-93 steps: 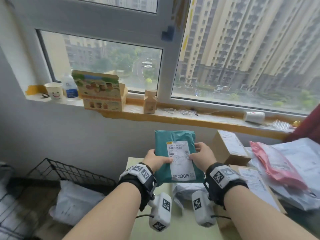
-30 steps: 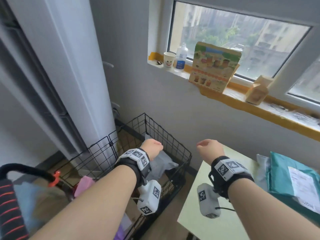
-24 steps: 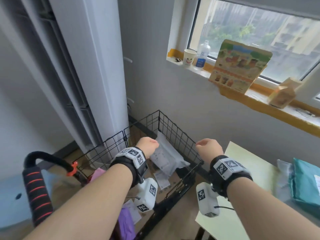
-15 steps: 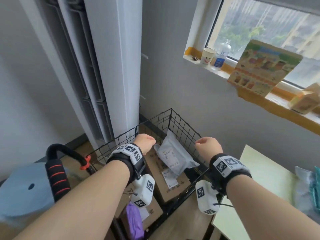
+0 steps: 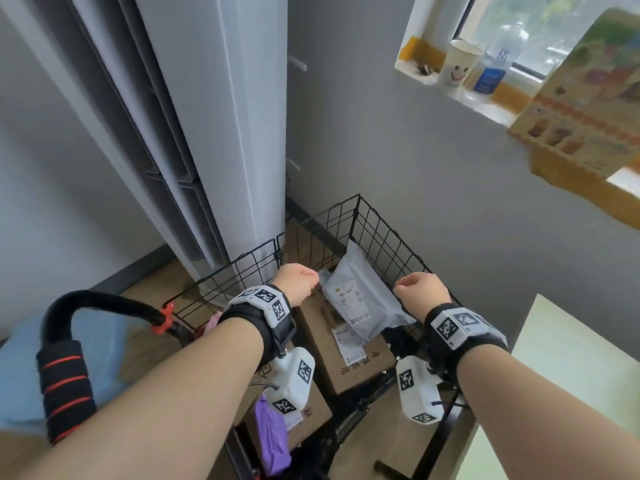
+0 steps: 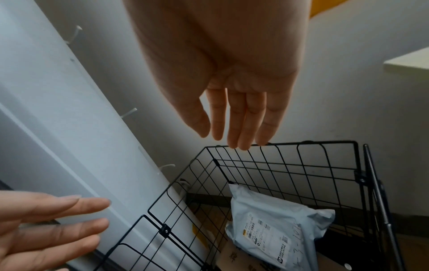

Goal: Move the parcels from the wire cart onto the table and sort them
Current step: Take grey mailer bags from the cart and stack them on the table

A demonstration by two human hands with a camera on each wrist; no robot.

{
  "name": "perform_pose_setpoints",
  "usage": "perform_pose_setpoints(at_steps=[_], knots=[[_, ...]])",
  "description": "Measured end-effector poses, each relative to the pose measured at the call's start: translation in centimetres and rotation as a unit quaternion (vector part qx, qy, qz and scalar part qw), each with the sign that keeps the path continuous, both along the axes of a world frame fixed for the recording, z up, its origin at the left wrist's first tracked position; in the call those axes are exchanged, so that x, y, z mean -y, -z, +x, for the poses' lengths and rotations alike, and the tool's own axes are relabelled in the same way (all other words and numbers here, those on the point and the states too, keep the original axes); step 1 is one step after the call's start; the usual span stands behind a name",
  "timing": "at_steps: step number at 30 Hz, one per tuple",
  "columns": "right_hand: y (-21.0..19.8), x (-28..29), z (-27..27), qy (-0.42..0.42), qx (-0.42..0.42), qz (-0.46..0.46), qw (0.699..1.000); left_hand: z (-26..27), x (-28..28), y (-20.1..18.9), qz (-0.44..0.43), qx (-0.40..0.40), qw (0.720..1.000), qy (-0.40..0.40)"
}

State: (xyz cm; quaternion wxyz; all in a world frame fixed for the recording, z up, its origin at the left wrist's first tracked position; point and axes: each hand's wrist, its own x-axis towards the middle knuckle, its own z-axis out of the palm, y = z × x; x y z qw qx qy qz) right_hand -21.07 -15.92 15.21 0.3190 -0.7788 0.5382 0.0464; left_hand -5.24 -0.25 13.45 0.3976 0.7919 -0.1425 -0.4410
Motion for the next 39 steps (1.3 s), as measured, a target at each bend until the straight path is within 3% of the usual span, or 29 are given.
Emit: perform_pose_setpoints(at_steps=[11, 23, 33, 39], knots=[[11.3, 7.0, 3.6, 0.016, -0.053, 0.077, 0.996, 2.4, 6.6, 9.3, 0.043, -0.07, 0.995, -0.057], [23.2, 12.8, 3.3, 0.121, -0.079, 0.158, 0.977, 3.9, 14.1, 18.6, 0.068, -0.099, 0.991, -0.055], [29.5, 13.5, 3.5, 0.107, -0.147, 0.176, 0.968, 3.2, 14.4, 24.7, 0.099, -0.138, 0.982, -0.078], [31.6, 12.3, 4.0, 0.106, -0.171, 0.147, 0.968, 2.6, 15.5, 25.6, 0.092, -0.174, 0.974, -0.11]])
